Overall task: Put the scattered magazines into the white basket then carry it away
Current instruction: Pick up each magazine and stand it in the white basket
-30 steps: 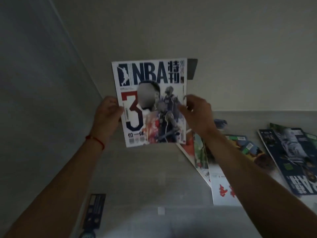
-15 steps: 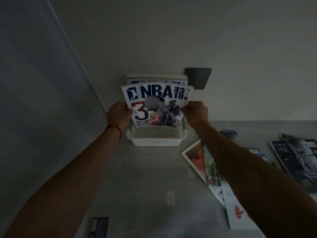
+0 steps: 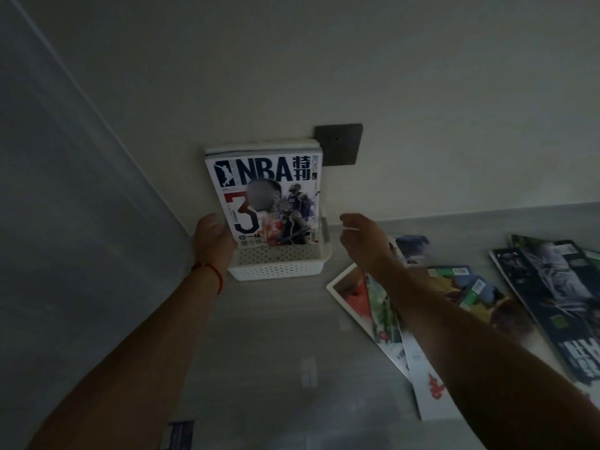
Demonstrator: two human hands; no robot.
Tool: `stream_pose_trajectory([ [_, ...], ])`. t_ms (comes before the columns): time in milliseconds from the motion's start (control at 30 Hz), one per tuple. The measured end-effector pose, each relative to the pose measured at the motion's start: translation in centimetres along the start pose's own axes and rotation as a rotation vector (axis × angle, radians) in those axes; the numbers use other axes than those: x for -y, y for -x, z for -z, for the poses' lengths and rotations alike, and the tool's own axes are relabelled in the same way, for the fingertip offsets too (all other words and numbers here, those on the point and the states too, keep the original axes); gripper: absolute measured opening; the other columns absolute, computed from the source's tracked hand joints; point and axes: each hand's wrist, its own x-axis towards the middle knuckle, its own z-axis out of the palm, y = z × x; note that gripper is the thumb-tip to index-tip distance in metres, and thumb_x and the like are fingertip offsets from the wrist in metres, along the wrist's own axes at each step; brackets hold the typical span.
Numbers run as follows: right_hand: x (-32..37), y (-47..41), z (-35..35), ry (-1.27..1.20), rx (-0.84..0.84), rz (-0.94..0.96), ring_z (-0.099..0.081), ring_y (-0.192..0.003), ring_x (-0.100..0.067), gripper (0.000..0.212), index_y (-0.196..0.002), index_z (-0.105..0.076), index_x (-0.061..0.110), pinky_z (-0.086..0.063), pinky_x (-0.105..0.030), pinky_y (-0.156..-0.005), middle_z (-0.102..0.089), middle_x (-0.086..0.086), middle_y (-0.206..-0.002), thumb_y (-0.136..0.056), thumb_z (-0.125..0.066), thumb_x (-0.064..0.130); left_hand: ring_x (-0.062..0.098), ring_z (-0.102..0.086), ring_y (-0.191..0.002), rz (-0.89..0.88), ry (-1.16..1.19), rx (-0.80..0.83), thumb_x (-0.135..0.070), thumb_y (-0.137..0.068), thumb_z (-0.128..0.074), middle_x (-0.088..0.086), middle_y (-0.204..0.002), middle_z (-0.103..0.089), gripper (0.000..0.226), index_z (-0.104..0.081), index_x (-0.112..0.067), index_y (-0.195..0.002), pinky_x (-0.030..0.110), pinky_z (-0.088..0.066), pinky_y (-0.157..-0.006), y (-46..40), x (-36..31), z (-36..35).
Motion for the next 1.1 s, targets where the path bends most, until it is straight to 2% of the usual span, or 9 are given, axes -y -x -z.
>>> stream_pose_trajectory([
  [67,-2.5,2.0,2.6,0.203,-0.082,0.046,-0.066,-0.104,-0.029,0.031,-0.123,-0.062,0.011,-0.046,-0.023,-0.08,-0.069,-0.011,-0.116,-0.093,-0.056,0.004,0.022,-0.064,-0.099,-0.02,0.15,0.009,0.009,-0.09,-0.056,0.008,-0.11,-0.061,0.034,-0.056,-0.011,-0.118,0.034,-0.058,-0.078,2.5,0.2,-0.8],
  [133,-5.4,4.2,5.8,0.363,-0.225,0.075,-0.068,-0.099,-0.037,0.02,-0.111,-0.065,0.006,-0.05,-0.031,-0.079,-0.072,-0.018,-0.106,-0.093,-0.057,0.008,0.021,-0.066,-0.101,-0.058,0.239,0.088,0.008,-0.09,-0.056,0.008,-0.115,-0.062,0.035,-0.056,-0.013,-0.118,0.036,-0.057,-0.085,6.2,0.5,-2.1],
  [267,-11.1,7.8,13.9,0.426,-0.423,-0.076,-0.064,-0.108,-0.04,0.027,-0.115,-0.062,0.003,-0.05,-0.044,-0.091,-0.067,-0.024,-0.116,-0.089,-0.061,0.009,0.021,-0.063,-0.109,-0.203,-0.075,0.247,0.012,-0.088,-0.05,0.005,-0.121,-0.065,0.042,-0.062,-0.015,-0.118,0.036,-0.052,-0.093,11.4,1.5,-7.2],
  [400,-17.0,10.8,21.1,0.66,-0.396,-0.31,-0.046,-0.129,-0.041,0.046,-0.131,-0.052,0.005,-0.043,-0.05,-0.104,-0.05,-0.024,-0.137,-0.087,-0.062,0.014,0.014,-0.069,-0.099,-0.255,-0.243,0.451,0.01,-0.087,-0.052,-0.001,-0.108,-0.071,0.037,-0.068,-0.016,-0.108,0.03,-0.052,-0.085,18.0,2.7,-14.5],
  [500,-20.3,12.2,25.1,0.753,-0.335,-0.474,-0.013,-0.151,-0.037,0.065,-0.151,-0.031,0.015,-0.019,-0.054,-0.121,-0.017,-0.019,-0.163,-0.095,-0.058,0.033,0.02,-0.064,-0.111,-0.298,-0.34,0.581,0.014,-0.083,-0.049,0.003,-0.116,-0.067,0.044,-0.069,-0.014,-0.109,0.041,-0.051,-0.1,22.1,4.0,-18.4],
  [567,-21.7,12.5,26.9,0.712,-0.28,-0.554,0.001,-0.154,-0.036,0.077,-0.157,-0.018,0.021,-0.009,-0.056,-0.122,-0.003,-0.017,-0.167,-0.095,-0.057,0.045,0.011,-0.059,-0.116,-0.328,-0.447,0.642,0.011,-0.08,-0.047,-0.005,-0.119,-0.063,0.051,-0.069,-0.019,-0.115,0.035,-0.051,-0.102,23.9,4.5,-19.9],
  [667,-23.5,13.1,27.8,0.644,-0.254,-0.582,0.003,-0.154,-0.038,0.08,-0.158,-0.015,0.024,-0.01,-0.06,-0.121,-0.002,-0.016,-0.167,-0.094,-0.059,0.045,0.01,-0.055,-0.115,-0.312,-0.499,0.679,0.005,-0.083,-0.048,-0.009,-0.117,-0.06,0.047,-0.067,-0.022,-0.117,0.029,-0.049,-0.102,25.2,4.9,-21.1],
  [900,-25.5,14.7,26.6,0.936,-0.08,-0.39,-0.013,-0.148,-0.049,0.064,-0.153,-0.024,0.017,-0.026,-0.067,-0.114,-0.021,-0.022,-0.159,-0.098,-0.05,0.039,0.019,-0.056,-0.116,-0.368,-0.628,0.676,0.007,-0.084,-0.05,0.005,-0.124,-0.062,0.042,-0.066,-0.014,-0.118,0.034,-0.051,-0.101,26.6,4.9,-22.7],
  [1100,-26.8,19.3,24.5,0.982,0.203,0.144,-0.01,-0.151,-0.037,0.072,-0.151,-0.032,0.022,-0.026,-0.054,-0.119,-0.021,-0.009,-0.161,-0.086,-0.06,0.038,0.012,-0.053,-0.113,-0.536,-0.662,0.764,0.008,-0.085,-0.055,0.002,-0.123,-0.059,0.039,-0.064,-0.015,-0.115,0.025,-0.047,-0.103,28.8,5.6,-25.2],
])
